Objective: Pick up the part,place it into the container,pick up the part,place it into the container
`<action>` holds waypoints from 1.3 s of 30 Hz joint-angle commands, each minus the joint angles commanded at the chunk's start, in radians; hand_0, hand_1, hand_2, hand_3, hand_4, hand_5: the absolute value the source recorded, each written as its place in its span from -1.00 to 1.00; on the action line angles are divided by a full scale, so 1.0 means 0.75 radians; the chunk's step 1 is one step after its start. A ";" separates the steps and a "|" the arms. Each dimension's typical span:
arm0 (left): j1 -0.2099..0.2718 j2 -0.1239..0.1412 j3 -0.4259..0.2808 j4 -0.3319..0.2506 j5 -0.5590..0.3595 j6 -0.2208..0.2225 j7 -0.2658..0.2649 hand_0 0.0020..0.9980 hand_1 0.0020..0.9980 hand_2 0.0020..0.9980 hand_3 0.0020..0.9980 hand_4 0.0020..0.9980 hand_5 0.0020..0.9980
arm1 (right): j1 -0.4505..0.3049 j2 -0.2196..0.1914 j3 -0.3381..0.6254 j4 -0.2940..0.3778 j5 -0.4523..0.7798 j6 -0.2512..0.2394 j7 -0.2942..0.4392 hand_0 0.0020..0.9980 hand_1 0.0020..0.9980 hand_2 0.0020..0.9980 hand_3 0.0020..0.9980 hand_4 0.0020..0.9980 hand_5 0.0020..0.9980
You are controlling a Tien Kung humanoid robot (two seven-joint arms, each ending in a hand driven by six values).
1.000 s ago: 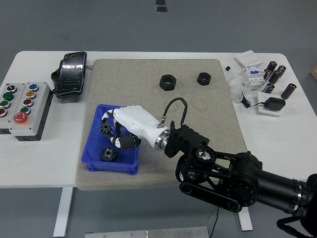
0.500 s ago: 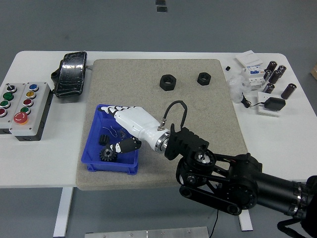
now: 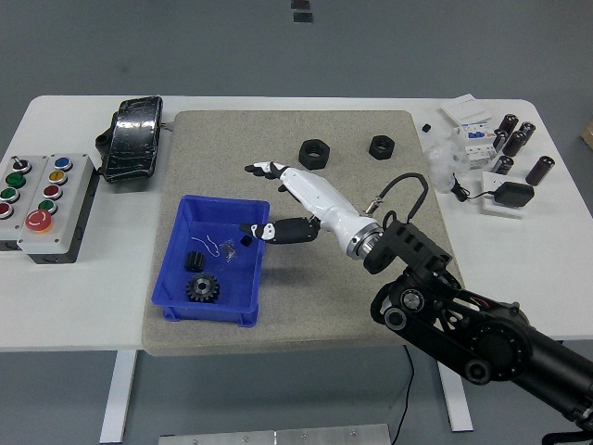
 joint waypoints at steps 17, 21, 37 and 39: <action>0.005 0.019 -0.014 0.000 0.020 0.000 -0.017 0.32 0.13 0.17 0.26 0.45 -0.06 | -0.438 -0.022 0.610 -0.020 0.646 0.074 0.483 0.43 0.49 0.48 0.45 0.74 0.12; 0.007 0.030 -0.021 0.000 0.029 -0.002 -0.019 0.32 0.13 0.17 0.26 0.45 -0.06 | -0.507 0.011 0.692 -0.040 0.773 0.093 0.520 0.43 0.49 0.48 0.45 0.74 0.12; 0.030 0.059 0.030 0.000 -0.055 -0.006 -0.024 0.32 0.13 0.18 0.27 0.43 -0.06 | -0.557 0.045 0.709 -0.083 0.839 0.089 0.526 0.41 0.46 0.46 0.43 0.75 0.06; 0.036 0.065 0.043 0.000 -0.075 -0.005 -0.027 0.32 0.13 0.18 0.27 0.43 -0.06 | -0.561 0.049 0.716 -0.082 0.827 0.086 0.525 0.41 0.46 0.46 0.43 0.75 0.06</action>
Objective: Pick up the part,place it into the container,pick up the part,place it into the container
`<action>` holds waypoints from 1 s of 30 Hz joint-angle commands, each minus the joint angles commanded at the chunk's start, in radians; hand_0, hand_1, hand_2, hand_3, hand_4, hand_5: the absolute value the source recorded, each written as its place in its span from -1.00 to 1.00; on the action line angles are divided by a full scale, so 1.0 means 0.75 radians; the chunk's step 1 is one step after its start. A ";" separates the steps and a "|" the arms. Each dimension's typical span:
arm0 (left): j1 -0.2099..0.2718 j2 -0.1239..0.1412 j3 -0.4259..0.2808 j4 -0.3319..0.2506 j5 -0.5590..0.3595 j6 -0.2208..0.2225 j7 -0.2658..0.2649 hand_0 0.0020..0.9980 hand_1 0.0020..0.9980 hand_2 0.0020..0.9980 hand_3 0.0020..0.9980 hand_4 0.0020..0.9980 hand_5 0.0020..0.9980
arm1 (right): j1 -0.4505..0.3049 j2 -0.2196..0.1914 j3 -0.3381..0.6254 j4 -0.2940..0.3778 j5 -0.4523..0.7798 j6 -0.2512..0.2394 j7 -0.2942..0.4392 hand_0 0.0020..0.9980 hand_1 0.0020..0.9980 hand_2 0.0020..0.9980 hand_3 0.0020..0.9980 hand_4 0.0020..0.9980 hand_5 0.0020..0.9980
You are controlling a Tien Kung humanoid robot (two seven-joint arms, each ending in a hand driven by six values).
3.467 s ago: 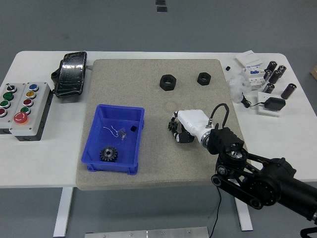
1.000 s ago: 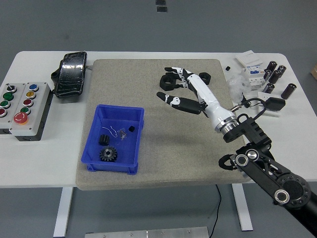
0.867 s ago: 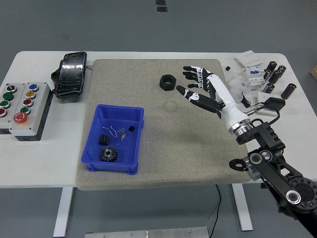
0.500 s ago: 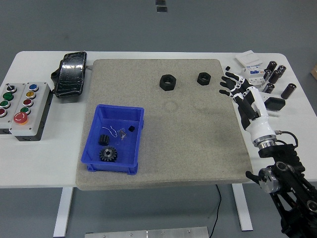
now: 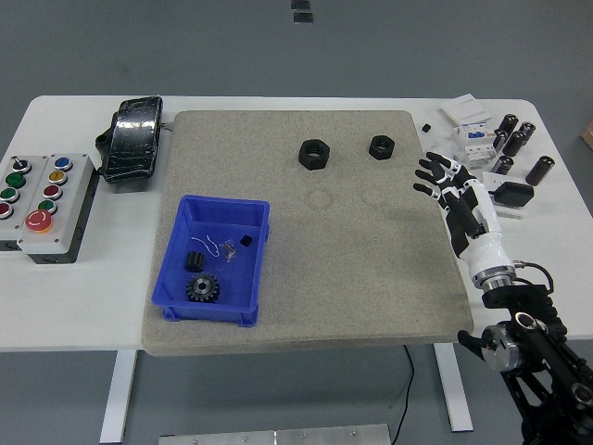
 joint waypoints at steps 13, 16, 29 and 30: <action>-0.009 0.005 0.076 0.000 -0.121 0.002 -0.015 0.32 0.13 0.18 0.28 0.46 -0.01 | -0.007 -0.048 0.095 0.047 -0.070 -0.029 -0.042 0.40 0.46 0.46 0.43 0.72 0.09; -0.017 0.001 0.103 0.000 -0.137 -0.002 -0.022 0.32 0.13 0.18 0.28 0.46 -0.01 | -0.013 -0.047 0.126 0.056 -0.095 -0.034 -0.057 0.40 0.46 0.46 0.43 0.72 0.09; -0.064 0.011 0.273 0.000 -0.295 0.001 -0.107 0.32 0.14 0.19 0.28 0.47 0.00 | -0.013 -0.030 0.251 0.080 -0.194 -0.038 -0.106 0.40 0.45 0.46 0.40 0.71 0.10; -0.069 0.013 0.287 0.000 -0.308 0.002 -0.114 0.32 0.14 0.19 0.28 0.47 0.00 | -0.013 -0.030 0.258 0.079 -0.198 -0.038 -0.109 0.40 0.45 0.46 0.40 0.71 0.10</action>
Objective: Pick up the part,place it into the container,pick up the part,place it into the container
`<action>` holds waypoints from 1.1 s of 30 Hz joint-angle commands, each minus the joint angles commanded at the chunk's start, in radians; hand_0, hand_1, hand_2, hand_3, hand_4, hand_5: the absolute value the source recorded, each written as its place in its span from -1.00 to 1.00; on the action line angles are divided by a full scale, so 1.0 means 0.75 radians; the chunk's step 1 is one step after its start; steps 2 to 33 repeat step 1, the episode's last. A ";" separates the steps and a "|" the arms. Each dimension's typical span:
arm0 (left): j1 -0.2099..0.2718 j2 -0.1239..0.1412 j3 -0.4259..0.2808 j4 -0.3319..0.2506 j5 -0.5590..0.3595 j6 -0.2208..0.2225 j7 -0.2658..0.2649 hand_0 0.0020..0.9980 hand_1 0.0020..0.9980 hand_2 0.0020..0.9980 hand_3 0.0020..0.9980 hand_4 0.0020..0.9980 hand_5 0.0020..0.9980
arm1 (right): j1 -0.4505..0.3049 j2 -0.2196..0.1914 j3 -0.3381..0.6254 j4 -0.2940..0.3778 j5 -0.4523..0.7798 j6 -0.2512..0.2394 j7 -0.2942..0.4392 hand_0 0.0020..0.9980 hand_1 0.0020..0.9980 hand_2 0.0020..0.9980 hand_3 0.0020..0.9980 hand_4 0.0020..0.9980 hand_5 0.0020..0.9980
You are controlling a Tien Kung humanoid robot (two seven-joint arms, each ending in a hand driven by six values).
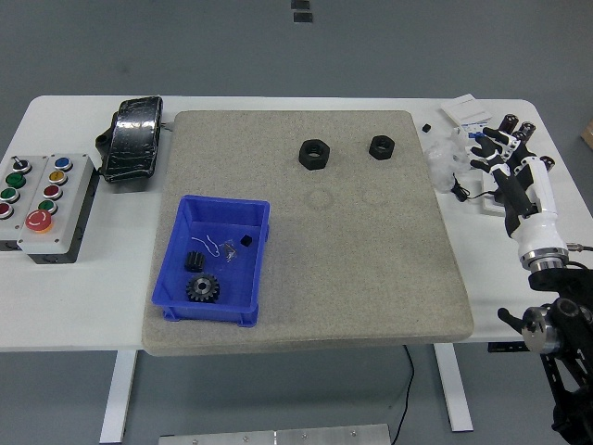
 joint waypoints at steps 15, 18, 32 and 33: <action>-0.004 0.001 0.009 0.000 -0.006 0.000 -0.003 0.32 0.14 0.19 0.28 0.47 0.00 | 0.000 0.000 0.005 0.000 -0.004 0.000 -0.002 0.40 0.45 0.46 0.40 0.71 0.10; -0.004 0.001 0.009 0.000 -0.006 0.000 -0.003 0.32 0.14 0.19 0.28 0.47 0.00 | 0.000 0.000 0.005 0.000 -0.004 0.000 -0.002 0.40 0.45 0.46 0.40 0.71 0.10; -0.004 0.001 0.009 0.000 -0.006 0.000 -0.003 0.32 0.14 0.19 0.28 0.47 0.00 | 0.000 0.000 0.005 0.000 -0.004 0.000 -0.002 0.40 0.45 0.46 0.40 0.71 0.10; -0.004 0.001 0.009 0.000 -0.006 0.000 -0.003 0.32 0.14 0.19 0.28 0.47 0.00 | 0.000 0.000 0.005 0.000 -0.004 0.000 -0.002 0.40 0.45 0.46 0.40 0.71 0.10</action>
